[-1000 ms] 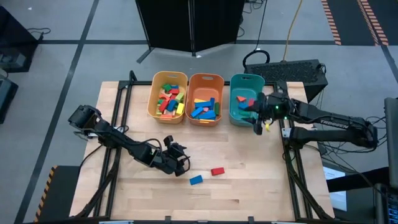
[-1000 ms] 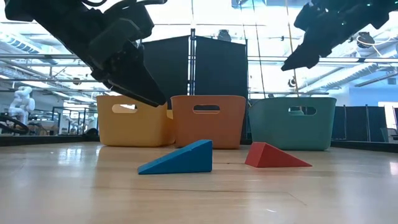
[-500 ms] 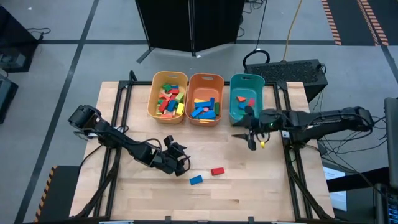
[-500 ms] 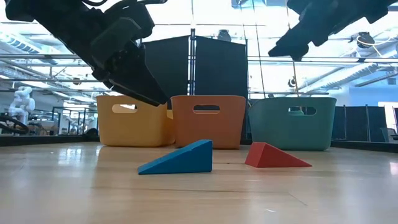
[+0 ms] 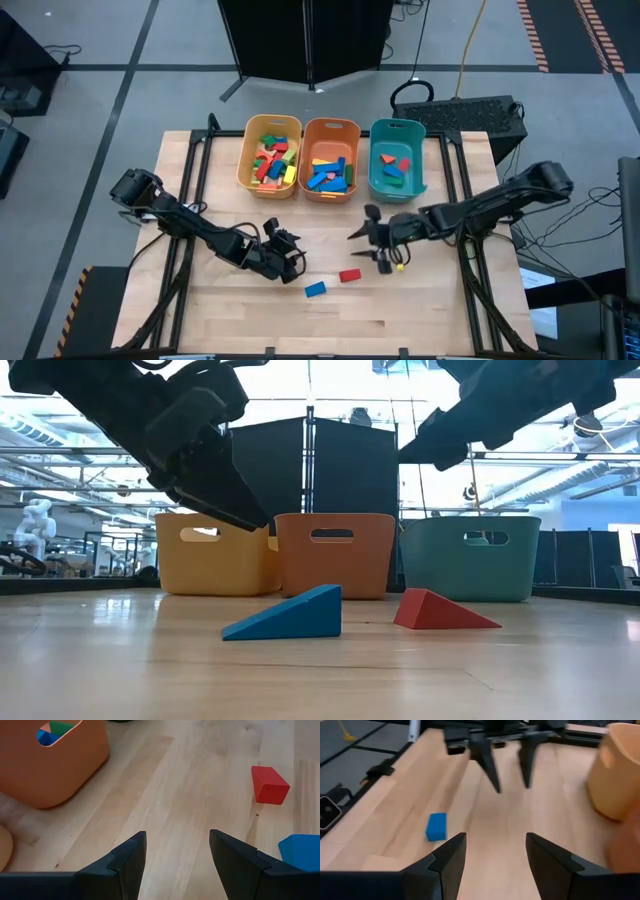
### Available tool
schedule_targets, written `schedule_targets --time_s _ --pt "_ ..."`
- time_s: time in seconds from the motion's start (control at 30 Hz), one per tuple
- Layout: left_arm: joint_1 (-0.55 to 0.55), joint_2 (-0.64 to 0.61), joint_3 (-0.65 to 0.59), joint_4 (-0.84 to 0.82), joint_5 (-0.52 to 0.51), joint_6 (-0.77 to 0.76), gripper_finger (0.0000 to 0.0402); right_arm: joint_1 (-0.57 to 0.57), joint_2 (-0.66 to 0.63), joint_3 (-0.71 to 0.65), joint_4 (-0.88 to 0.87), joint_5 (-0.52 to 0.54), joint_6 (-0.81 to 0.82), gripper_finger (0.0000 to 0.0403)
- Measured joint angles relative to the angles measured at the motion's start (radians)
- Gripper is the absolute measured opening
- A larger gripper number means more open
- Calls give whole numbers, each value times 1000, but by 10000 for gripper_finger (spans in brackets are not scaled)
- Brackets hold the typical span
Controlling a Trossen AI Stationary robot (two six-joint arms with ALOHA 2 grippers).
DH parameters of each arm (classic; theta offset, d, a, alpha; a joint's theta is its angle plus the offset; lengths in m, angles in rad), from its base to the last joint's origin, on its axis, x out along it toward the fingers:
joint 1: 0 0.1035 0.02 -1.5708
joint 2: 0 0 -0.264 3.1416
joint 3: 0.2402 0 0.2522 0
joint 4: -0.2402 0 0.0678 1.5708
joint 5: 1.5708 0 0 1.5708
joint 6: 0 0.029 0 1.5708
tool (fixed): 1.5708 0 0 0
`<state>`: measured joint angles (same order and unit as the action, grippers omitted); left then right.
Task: Sort blocks by size
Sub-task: Put the blue triangle block into the blue bin
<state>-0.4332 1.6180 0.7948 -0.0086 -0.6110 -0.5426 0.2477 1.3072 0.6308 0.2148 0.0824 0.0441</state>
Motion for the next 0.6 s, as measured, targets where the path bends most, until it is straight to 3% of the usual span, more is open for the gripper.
schedule_targets --time_s 0.33,0.6 --pt "0 0 0 0 5 0 219 77 227 0 252 -6 23 203" --pt "0 0 0 0 5 0 219 112 407 47 365 -9 49 263"
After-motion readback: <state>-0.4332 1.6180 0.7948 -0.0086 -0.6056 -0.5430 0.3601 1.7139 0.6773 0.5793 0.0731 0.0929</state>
